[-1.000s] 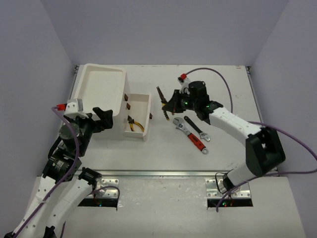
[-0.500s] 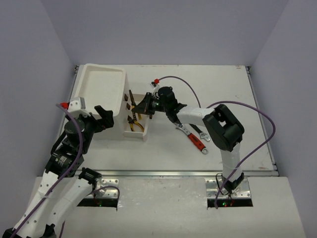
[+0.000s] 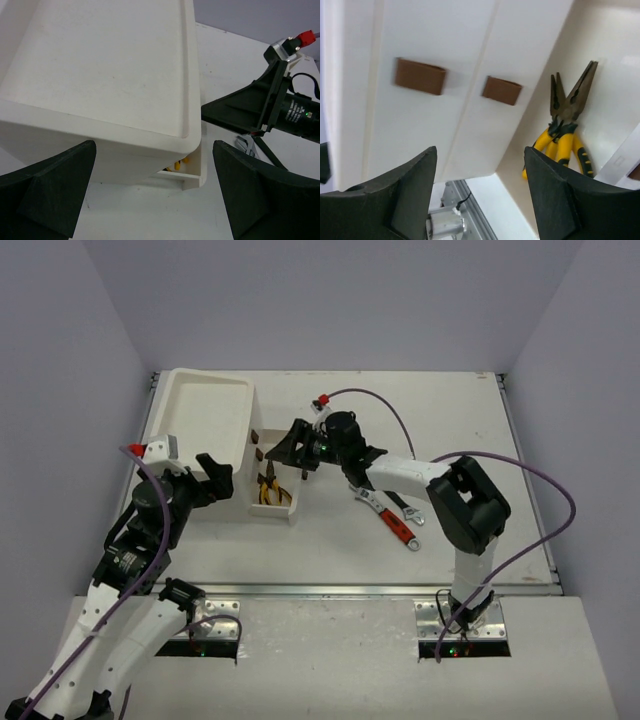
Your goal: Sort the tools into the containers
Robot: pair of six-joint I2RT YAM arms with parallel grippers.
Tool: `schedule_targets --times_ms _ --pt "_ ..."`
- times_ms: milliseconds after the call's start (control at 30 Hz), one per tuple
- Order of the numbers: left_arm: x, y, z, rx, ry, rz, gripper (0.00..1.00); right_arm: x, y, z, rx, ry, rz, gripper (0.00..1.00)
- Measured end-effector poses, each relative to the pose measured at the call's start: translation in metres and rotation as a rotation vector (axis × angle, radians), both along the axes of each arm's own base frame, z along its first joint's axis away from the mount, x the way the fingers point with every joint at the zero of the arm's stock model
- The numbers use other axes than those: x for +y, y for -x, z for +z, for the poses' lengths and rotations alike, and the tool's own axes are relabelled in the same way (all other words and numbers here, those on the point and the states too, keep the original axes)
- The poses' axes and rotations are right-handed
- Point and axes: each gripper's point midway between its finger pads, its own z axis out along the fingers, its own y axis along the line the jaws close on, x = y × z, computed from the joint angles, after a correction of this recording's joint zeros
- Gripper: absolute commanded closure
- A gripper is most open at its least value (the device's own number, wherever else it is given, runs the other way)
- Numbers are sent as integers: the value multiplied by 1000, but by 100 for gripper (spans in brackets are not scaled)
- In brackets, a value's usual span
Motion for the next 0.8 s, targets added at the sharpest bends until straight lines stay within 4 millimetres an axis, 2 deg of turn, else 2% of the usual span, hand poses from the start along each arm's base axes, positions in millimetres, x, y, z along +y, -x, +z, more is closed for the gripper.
schedule_targets --times_ms 100,133,200,233,267,333,400,500,600,700,800 --pt "-3 0 2 -7 3 -19 0 -23 4 28 -71 25 -37 37" --pt "-5 0 2 -7 4 -28 0 -32 3 34 -90 47 -58 44" --pt "-8 0 1 -4 5 -44 0 -53 -4 43 -118 96 -112 73" --pt "-9 0 1 -1 4 -52 0 -64 -8 44 -130 122 -140 92" --pt "-10 0 0 3 2 -60 0 -75 -11 41 -138 151 -167 100" --pt "-12 1 -1 8 -3 -72 0 -98 -16 21 -120 218 -218 100" --pt "-12 2 -1 5 -2 -74 0 -116 -18 -12 -62 302 -248 100" --pt "-11 4 6 -22 6 -76 0 -121 -18 -71 49 420 -227 100" --pt "-10 7 13 -55 15 -76 0 -106 -18 -122 144 486 -166 100" --pt "-9 8 17 -69 18 -71 0 -85 -17 -157 216 502 -81 100" --pt "-5 9 19 -81 18 -54 0 -55 -36 -157 187 453 -13 100"
